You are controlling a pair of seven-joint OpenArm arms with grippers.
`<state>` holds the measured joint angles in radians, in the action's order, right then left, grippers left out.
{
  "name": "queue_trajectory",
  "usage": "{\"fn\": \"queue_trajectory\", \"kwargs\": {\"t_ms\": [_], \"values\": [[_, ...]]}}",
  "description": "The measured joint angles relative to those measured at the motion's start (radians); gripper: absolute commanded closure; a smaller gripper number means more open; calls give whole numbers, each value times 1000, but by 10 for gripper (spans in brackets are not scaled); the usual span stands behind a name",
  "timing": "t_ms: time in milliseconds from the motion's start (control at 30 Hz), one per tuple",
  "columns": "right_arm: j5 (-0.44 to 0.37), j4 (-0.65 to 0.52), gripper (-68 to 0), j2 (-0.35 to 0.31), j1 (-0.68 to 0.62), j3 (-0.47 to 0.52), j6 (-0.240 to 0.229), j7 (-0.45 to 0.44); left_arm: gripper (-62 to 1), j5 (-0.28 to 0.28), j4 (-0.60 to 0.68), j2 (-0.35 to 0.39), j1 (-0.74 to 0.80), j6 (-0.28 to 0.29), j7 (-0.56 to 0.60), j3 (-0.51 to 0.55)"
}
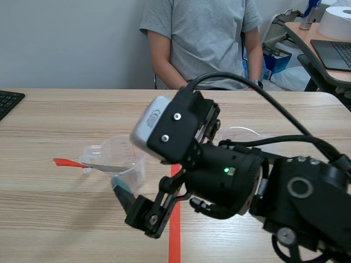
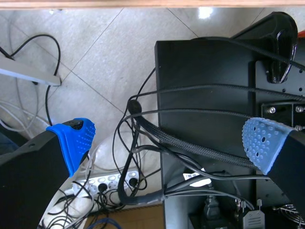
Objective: Do the redox reaction experiment.
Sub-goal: 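Lift the metal plate out of the left beaker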
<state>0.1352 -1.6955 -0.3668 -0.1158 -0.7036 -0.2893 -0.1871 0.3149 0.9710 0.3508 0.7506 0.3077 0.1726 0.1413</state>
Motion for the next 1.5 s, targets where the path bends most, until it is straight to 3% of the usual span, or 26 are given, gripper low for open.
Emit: {"fn": "queue_trajectory", "kwargs": {"t_ms": [200, 367, 767, 1000, 1233, 1400, 1500], "values": [[84, 104, -679, 90, 67, -118, 78, -8, -623, 0, 0, 1, 0, 0, 0, 0], [102, 200, -679, 160, 118, -176, 156, -14, -623, 0, 0, 1, 0, 0, 0, 0], [111, 346, -679, 277, 193, -196, 189, -14, -623, 0, 0, 1, 0, 0, 0, 0], [112, 346, -449, 278, 196, -196, 192, -14, -623, 0, 0, 1, 0, 0, 0, 0], [111, 346, -289, 275, 196, -196, 193, -76, -623, 0, 0, 1, 0, 0, 0, 0], [112, 346, -152, 275, 196, -196, 192, -78, -623, 0, 0, 1, 0, 0, 0, 0], [111, 346, -108, 273, 196, -196, 192, -78, -623, 0, 0, 1, 0, 0, 0, 0]]}}
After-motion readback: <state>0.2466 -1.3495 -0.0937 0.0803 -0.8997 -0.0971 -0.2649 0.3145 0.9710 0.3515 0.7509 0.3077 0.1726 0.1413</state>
